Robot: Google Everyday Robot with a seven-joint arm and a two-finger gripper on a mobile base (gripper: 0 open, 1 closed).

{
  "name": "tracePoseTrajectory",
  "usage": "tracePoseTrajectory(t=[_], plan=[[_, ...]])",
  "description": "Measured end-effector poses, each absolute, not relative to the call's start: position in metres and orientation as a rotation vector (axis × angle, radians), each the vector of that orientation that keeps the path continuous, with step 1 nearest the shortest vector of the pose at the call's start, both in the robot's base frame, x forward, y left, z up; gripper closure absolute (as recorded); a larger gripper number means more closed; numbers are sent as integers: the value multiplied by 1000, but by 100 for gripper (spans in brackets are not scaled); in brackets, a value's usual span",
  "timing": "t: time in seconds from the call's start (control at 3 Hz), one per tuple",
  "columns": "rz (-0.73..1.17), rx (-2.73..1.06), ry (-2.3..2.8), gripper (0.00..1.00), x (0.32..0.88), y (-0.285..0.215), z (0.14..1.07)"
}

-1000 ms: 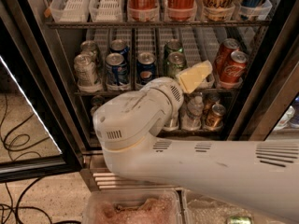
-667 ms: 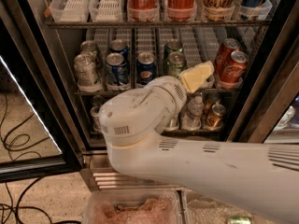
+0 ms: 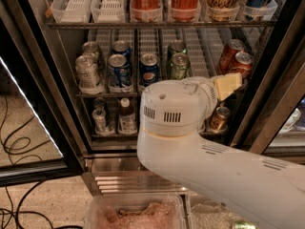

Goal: Pick green can from middle shelf of fridge

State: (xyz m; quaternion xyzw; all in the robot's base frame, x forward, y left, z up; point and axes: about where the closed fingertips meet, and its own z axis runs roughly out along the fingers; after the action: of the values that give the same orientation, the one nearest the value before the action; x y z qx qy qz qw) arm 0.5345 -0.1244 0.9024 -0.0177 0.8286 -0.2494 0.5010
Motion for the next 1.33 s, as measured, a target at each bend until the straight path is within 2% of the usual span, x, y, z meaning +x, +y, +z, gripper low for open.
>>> tracePoseTrajectory(t=[1.33], plan=[[-613,-29,1908,0,577,-116,905]])
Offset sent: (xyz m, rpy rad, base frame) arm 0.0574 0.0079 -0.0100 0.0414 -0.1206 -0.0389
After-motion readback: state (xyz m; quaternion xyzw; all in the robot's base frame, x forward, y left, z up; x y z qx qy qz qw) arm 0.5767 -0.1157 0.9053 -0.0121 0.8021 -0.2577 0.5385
